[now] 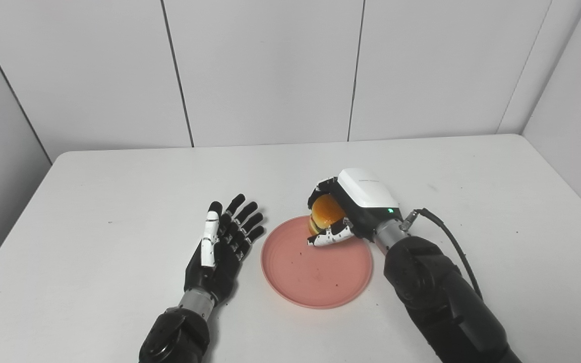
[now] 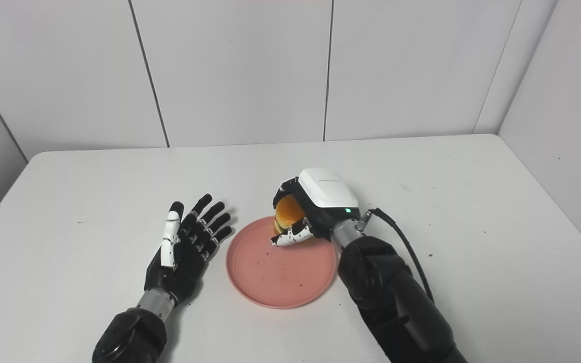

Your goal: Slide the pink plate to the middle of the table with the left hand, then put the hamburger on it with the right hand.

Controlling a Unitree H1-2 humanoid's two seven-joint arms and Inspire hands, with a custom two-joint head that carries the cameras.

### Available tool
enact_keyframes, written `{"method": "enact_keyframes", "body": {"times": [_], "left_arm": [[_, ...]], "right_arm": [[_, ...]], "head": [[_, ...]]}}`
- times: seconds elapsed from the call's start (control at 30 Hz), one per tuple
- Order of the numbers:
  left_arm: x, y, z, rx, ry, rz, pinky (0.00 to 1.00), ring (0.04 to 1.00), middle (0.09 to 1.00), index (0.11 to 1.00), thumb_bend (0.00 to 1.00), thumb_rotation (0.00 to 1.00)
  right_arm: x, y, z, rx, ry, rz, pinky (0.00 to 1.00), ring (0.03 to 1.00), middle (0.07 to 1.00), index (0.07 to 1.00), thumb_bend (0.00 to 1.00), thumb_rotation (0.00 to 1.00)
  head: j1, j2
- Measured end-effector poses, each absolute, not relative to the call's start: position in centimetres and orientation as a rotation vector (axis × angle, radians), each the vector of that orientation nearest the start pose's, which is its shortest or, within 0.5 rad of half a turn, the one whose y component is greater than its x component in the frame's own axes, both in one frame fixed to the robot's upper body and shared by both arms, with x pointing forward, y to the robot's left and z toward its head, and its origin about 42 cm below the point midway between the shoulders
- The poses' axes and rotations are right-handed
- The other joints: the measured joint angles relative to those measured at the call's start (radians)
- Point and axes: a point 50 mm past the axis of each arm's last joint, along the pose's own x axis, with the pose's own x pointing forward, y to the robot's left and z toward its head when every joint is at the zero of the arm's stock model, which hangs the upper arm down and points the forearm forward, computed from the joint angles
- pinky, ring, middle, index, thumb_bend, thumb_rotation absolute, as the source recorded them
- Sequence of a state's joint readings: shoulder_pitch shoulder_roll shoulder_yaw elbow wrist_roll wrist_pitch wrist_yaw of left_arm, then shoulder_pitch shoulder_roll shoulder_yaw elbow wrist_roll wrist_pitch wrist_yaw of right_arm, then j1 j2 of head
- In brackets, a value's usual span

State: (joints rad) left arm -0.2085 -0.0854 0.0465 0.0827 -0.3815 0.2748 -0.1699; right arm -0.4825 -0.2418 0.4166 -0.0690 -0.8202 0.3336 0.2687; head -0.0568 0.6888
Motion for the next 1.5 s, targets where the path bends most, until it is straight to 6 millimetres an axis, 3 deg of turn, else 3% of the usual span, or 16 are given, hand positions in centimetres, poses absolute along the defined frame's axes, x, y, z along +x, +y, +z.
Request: {"method": "enact_keyframes", "body": {"times": [0.13,0.2,0.57,0.67,0.77,0.93,1.03,1.07,1.17,1.3,1.5], "left_arm": [[34.6,15.7,12.3,-0.462,0.122,-0.266,0.89,0.889,0.895,0.907,0.54,1.00],[34.6,15.7,12.3,-0.462,0.122,-0.266,0.89,0.892,0.897,0.908,0.54,1.00],[34.6,15.7,12.4,-0.461,0.120,-0.264,0.90,0.896,0.901,0.912,0.54,1.00],[34.6,15.6,12.4,-0.460,0.121,-0.264,0.90,0.897,0.903,0.913,0.54,1.00],[34.6,15.6,12.4,-0.460,0.120,-0.265,0.90,0.898,0.904,0.914,0.54,1.00],[34.6,15.6,12.5,-0.459,0.121,-0.265,0.90,0.898,0.903,0.912,0.55,1.00],[34.6,15.6,12.5,-0.456,0.122,-0.263,0.89,0.895,0.899,0.908,0.55,1.00],[34.6,15.5,12.5,-0.455,0.122,-0.263,0.90,0.898,0.902,0.909,0.55,1.00],[34.6,15.5,12.5,-0.455,0.123,-0.263,0.91,0.912,0.914,0.916,0.56,1.00],[34.6,15.5,12.5,-0.455,0.124,-0.264,0.91,0.927,0.927,0.926,0.56,1.00],[34.6,15.4,12.6,-0.453,0.126,-0.261,0.90,0.919,0.913,0.923,0.55,1.00]], "right_arm": [[39.1,-14.3,22.0,-1.172,-0.212,0.337,0.27,0.348,0.432,0.490,0.49,0.14],[39.0,-14.1,21.5,-1.177,-0.211,0.351,0.30,0.382,0.468,0.491,0.50,0.14],[38.8,-13.7,19.4,-1.192,-0.198,0.384,0.24,0.320,0.398,0.487,0.50,0.14],[38.7,-13.4,19.3,-1.196,-0.200,0.392,0.29,0.381,0.468,0.491,0.50,0.14],[38.6,-13.3,19.1,-1.202,-0.202,0.393,0.28,0.370,0.449,0.490,0.50,0.15],[38.3,-13.2,19.1,-1.211,-0.209,0.397,0.30,0.392,0.493,0.493,0.50,0.15],[38.2,-13.1,19.1,-1.223,-0.213,0.402,0.38,0.487,0.572,0.495,0.50,0.16],[38.1,-13.1,19.1,-1.231,-0.217,0.406,0.41,0.532,0.620,0.621,0.55,0.33],[37.9,-13.0,19.3,-1.258,-0.228,0.419,0.51,0.645,0.754,0.787,0.62,0.56],[37.7,-13.1,19.1,-1.258,-0.234,0.430,0.62,0.767,0.860,0.881,0.70,0.67],[37.7,-13.1,19.2,-1.241,-0.275,0.429,0.65,0.799,0.889,0.924,0.75,0.77]], "head": [[0.000,0.005],[-0.002,0.008],[-0.002,0.014],[0.000,0.015],[0.000,0.017],[0.000,0.017],[0.000,0.017],[0.000,0.017],[0.000,0.018],[0.000,0.018],[0.000,0.018]]}}
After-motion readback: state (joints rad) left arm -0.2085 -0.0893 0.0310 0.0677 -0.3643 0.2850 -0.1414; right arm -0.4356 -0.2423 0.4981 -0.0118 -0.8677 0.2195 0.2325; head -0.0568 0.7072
